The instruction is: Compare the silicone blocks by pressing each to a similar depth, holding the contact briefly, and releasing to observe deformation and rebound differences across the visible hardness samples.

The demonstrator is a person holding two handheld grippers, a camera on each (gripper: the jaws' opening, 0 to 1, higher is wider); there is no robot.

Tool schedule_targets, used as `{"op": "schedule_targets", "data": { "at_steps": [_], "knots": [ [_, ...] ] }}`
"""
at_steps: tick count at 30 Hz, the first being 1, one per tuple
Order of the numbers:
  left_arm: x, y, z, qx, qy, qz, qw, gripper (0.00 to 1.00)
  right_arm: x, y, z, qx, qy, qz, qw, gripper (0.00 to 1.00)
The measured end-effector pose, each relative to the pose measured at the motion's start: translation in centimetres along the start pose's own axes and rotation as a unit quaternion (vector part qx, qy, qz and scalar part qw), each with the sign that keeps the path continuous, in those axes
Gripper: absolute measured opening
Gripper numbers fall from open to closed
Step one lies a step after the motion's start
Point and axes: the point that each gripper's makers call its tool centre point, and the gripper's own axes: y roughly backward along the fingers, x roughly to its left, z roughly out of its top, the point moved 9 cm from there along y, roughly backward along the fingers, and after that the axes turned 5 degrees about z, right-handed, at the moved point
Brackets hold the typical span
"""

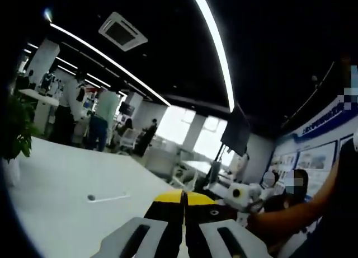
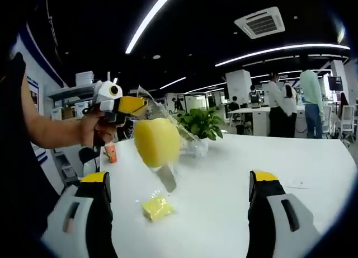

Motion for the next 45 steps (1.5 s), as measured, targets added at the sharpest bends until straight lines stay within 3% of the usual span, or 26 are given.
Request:
{"op": "schedule_targets", "data": {
  "at_steps": [16,24,28,31,37,41,45],
  "knots": [
    [-2.0,-0.7,-0.2,-0.004,0.016,-0.038,0.9991,0.0,1.5,-2.7,1.6,-0.041,-0.027,0.077,0.9959,0.79],
    [-2.5,-0.8,0.4,-0.021,0.032,-0.051,0.9979,0.0,1.8,-2.7,2.2,-0.067,-0.05,0.118,0.9895,0.59],
    [-2.6,-0.8,0.5,-0.021,0.031,-0.054,0.9978,0.0,1.8,-2.7,2.4,-0.067,-0.047,0.116,0.9899,0.59],
    [-2.6,-0.8,0.5,-0.023,0.035,-0.055,0.9976,0.0,1.7,-2.4,2.7,-0.082,-0.053,0.117,0.9883,0.54],
    [-2.7,-0.7,0.6,-0.024,0.036,-0.057,0.9974,0.0,1.9,-2.3,2.7,-0.079,-0.05,0.122,0.9881,0.44],
    [-2.8,-0.6,0.8,-0.026,0.038,-0.059,0.9972,0.0,2.1,-2.0,2.8,-0.077,-0.05,0.131,0.987,0.31],
    [-2.8,-0.5,0.9,-0.027,0.038,-0.06,0.9971,0.0,2.4,-2.0,3.0,-0.076,-0.049,0.136,0.9866,0.29]
  ]
}}
